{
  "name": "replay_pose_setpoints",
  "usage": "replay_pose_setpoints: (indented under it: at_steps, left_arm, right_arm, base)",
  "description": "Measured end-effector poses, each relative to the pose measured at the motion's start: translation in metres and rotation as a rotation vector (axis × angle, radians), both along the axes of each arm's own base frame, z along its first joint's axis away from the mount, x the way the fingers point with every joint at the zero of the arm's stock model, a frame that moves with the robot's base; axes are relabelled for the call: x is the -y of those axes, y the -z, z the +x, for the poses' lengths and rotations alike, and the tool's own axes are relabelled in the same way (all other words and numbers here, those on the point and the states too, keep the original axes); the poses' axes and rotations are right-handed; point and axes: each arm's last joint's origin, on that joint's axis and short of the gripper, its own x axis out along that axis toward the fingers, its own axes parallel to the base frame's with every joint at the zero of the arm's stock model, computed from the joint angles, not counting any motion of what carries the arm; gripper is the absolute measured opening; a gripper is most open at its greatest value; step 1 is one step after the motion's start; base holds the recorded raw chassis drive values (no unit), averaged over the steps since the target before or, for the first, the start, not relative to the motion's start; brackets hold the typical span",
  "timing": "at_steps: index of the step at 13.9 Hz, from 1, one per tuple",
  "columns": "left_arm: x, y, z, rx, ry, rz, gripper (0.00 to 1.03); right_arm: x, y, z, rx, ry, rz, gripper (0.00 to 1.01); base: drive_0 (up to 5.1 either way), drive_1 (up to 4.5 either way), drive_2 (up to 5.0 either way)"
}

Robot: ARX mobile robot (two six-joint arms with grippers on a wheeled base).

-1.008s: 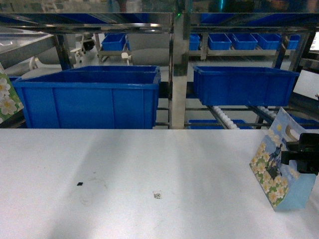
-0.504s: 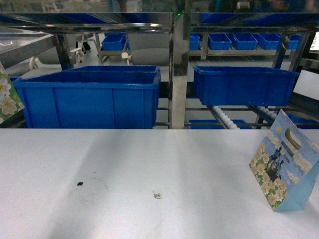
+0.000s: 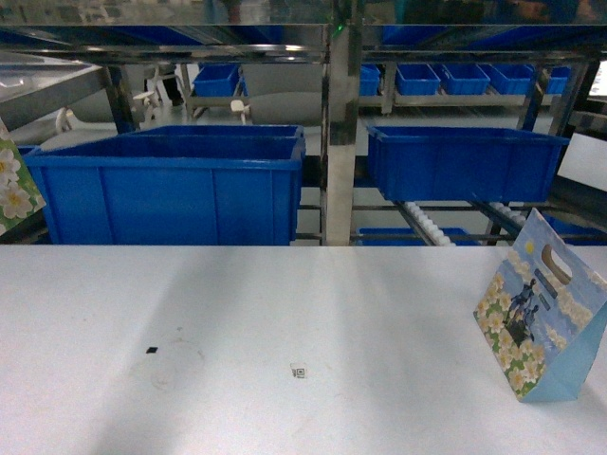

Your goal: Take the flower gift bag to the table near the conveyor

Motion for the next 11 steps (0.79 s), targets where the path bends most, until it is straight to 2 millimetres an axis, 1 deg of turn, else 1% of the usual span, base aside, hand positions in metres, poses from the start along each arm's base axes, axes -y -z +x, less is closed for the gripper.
replay_pose_setpoints:
  at_steps: [2,3,4,5,8,9,11]
  left_arm:
    - [0.000,0.000,0.000,0.000,0.000,0.000,0.02]
    - [0.000,0.000,0.000,0.000,0.000,0.000,0.02]
    - [0.000,0.000,0.000,0.000,0.000,0.000,0.02]
    - [0.000,0.000,0.000,0.001,0.000,0.000,0.02]
    - [0.003,0.000,0.000,-0.001,-0.010,-0.009,0.02]
    - [0.012,0.000,0.000,0.011,0.001,-0.033,0.02]
    - [0.039,0.013,0.001,-0.007,-0.010,-0.077,0.02]
  right_arm:
    - [-0.005,0.012,-0.035,-0.046,-0.036,0.020,0.98]
    - [-0.005,0.014,-0.048,-0.047,-0.063,0.029,0.98]
    - [-0.002,0.007,-0.055,0.024,-0.064,0.040,0.98]
    - [0.002,0.003,-0.057,0.052,-0.036,0.043,0.98]
    - [0.002,0.004,-0.057,0.045,-0.051,0.047,0.98]
    - [0.002,0.004,-0.057,0.045,-0.051,0.047,0.98]
    - [0.002,0.004,-0.057,0.045,-0.051,0.047,0.98]
  base:
    - [0.0,0.00,0.0]
    - [0.0,0.00,0.0]
    - [0.0,0.00,0.0]
    - [0.0,0.00,0.0]
    - [0.0,0.00,0.0]
    - [0.0,0.00,0.0]
    - [0.0,0.00,0.0]
